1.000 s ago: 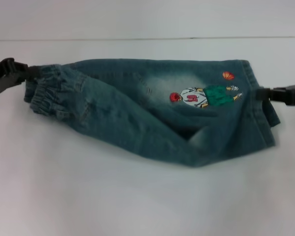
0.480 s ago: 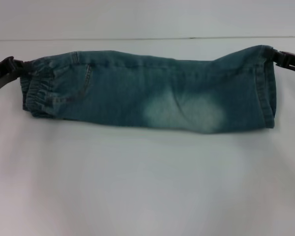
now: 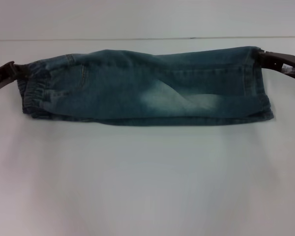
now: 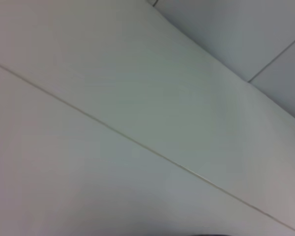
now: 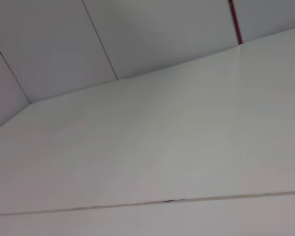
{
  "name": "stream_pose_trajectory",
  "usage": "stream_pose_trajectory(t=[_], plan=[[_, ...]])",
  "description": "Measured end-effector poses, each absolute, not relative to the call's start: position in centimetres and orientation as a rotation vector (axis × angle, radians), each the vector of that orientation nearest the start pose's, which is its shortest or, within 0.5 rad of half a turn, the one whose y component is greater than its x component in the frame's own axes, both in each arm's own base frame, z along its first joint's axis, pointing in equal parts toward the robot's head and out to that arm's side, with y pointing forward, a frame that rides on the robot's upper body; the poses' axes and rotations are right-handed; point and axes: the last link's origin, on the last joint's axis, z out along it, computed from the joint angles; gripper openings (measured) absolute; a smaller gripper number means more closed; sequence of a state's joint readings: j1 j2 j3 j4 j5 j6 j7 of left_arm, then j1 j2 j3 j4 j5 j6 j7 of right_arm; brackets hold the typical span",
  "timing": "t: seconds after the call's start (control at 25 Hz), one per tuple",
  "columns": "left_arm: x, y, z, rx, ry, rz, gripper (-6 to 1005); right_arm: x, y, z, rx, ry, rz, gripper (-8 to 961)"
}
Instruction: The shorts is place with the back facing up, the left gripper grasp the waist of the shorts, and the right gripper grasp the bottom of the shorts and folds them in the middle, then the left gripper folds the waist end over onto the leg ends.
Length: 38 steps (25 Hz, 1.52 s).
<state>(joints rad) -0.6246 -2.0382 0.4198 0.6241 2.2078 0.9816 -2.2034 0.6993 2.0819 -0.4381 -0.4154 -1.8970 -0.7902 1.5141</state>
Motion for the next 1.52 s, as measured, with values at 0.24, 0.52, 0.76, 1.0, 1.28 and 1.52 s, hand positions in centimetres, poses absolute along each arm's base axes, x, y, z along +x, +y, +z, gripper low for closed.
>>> stream_pose_trajectory(t=[0.24, 0.52, 0.76, 1.0, 1.28, 1.52], plan=[[-32.4, 40.4, 4.9, -1.827, -1.531, -0.624, 44, 29.9, 42.9, 0.4, -1.919, 1.100, 0.591, 9], [-32.2, 40.6, 4.5, -1.831, -1.497, -0.608, 249, 30.0, 42.8, -0.1, -1.915, 1.115, 0.574, 128], [-32.8, 39.9, 5.5, -1.821, -1.504, -0.616, 380, 30.4, 42.0, 0.2, -1.931, 1.133, 0.623, 366], [-33.4, 38.3, 7.2, -1.810, -1.596, -0.638, 546, 28.9, 39.8, 1.9, -2.134, 1.059, 0.796, 592], [-34.0, 37.7, 7.4, -1.831, -1.586, -0.549, 820, 26.9, 36.1, 3.7, -2.502, 0.884, 0.863, 832], [-34.1, 38.2, 7.0, -1.909, -1.474, -0.414, 923, 26.2, 34.4, 3.2, -2.729, 0.938, 0.768, 946]])
